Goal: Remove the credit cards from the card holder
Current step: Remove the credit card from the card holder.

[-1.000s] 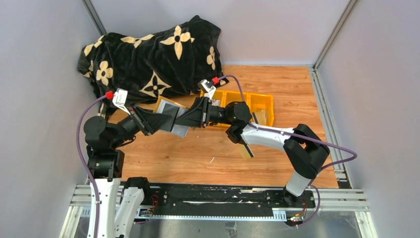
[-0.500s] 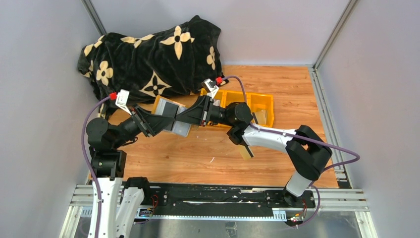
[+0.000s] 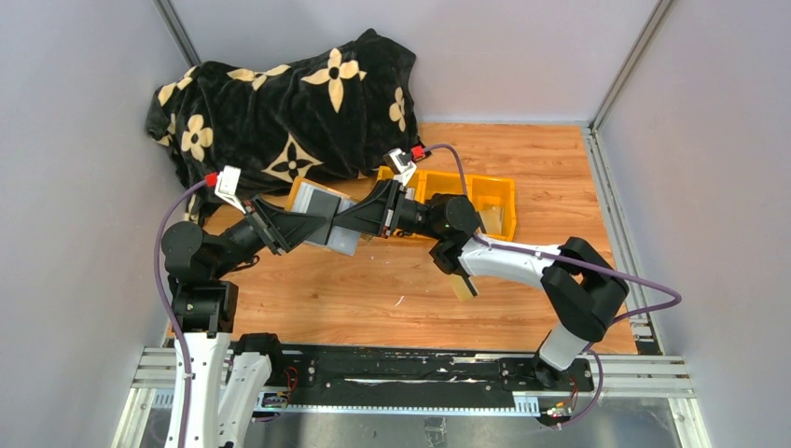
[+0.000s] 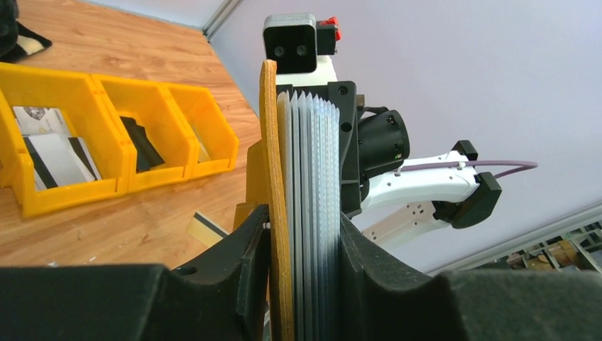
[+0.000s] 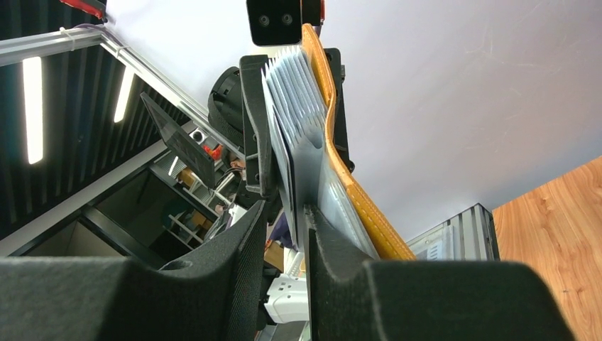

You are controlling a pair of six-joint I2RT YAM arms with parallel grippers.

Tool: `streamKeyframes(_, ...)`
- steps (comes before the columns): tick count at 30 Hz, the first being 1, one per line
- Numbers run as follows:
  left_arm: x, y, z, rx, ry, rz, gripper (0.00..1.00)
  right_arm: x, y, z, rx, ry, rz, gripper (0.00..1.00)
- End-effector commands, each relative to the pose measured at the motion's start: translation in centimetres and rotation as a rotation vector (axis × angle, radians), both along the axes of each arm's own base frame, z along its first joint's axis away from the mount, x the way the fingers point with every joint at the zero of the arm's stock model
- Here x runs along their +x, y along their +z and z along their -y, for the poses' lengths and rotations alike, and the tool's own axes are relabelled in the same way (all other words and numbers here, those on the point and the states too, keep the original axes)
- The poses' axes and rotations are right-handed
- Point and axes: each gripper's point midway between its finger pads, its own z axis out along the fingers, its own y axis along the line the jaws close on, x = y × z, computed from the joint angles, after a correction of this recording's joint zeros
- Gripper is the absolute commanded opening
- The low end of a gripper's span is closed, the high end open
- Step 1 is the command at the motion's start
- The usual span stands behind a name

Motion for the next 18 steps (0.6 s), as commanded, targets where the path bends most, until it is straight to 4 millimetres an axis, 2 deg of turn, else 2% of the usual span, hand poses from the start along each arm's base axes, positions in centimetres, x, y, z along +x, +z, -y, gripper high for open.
streamKeyframes(1, -2.0, 1.7, 0.8, -0.01, -0.079, 0.06, 0.24, 0.3, -0.5, -0.1, -0.007, -0.035, -0.017, 0.3)
streamKeyframes(7, -1.8, 1.3, 0.5, 0.022, -0.053, 0.088, 0.12, 0.4, 0.4, -0.3, 0.038, -0.011, -0.033, 0.28)
streamKeyframes(11, -1.7, 0.8, 0.4, 0.047, -0.043, 0.095, 0.1, 0.8, 0.5, -0.7, 0.027, -0.027, -0.05, 0.2)
streamKeyframes(15, -1.9, 0.9, 0.5, 0.05, -0.047, 0.103, 0.19, 2.2, -0.8, -0.9, -0.036, -0.112, -0.102, 0.02)
streamKeyframes(18, -1.9, 0.9, 0.5, 0.046, -0.053, 0.103, 0.37, 2.9, -2.0, -0.6, -0.094, -0.179, -0.115, 0.0)
